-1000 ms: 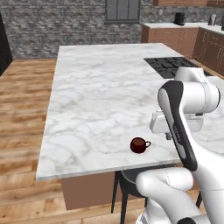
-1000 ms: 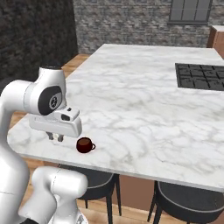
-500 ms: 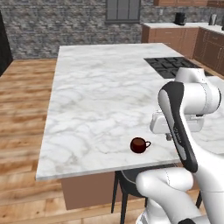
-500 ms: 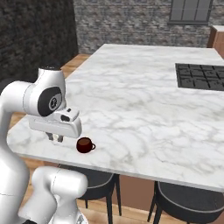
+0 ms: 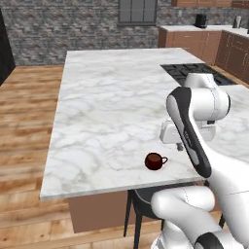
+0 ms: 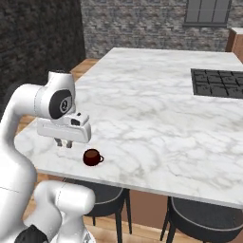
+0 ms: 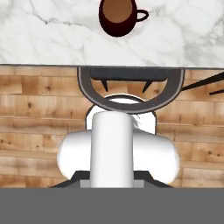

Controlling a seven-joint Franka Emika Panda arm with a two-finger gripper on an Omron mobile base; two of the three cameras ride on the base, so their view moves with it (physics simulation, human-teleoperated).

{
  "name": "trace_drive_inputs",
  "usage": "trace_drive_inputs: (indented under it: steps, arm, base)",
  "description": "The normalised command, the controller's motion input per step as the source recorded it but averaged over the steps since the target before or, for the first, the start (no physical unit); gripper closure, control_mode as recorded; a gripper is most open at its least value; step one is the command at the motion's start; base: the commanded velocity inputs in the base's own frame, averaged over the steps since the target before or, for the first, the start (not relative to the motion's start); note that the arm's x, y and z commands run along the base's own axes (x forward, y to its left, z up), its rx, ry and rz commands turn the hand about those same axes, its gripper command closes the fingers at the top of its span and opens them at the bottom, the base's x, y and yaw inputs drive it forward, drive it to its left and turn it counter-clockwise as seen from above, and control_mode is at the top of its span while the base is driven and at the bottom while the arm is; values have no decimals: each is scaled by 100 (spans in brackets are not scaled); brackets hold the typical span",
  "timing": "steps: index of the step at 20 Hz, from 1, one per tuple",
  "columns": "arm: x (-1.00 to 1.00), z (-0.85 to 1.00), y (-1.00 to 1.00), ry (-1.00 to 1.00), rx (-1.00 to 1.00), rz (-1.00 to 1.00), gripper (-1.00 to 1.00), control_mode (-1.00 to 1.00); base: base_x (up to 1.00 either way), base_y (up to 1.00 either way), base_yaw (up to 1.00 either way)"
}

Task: Pick up the marshmallow and place it in the cup of hot chocolate on the dining counter.

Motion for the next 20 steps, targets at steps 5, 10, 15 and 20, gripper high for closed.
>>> trace_drive_inputs:
  steps: [5, 10, 15, 20]
  arm:
    - [65, -2, 9, 11, 0, 1, 100, -100]
    - [19, -6, 1, 29, 0, 6, 100, -100]
    - [1, -27, 0, 43, 0, 0, 100, -100]
    - [7, -12, 0, 39, 0, 0, 100, -100]
  base:
    - [0, 0, 0]
    - [0, 0, 0]
    - [0, 0, 0]
    - [0, 0, 0]
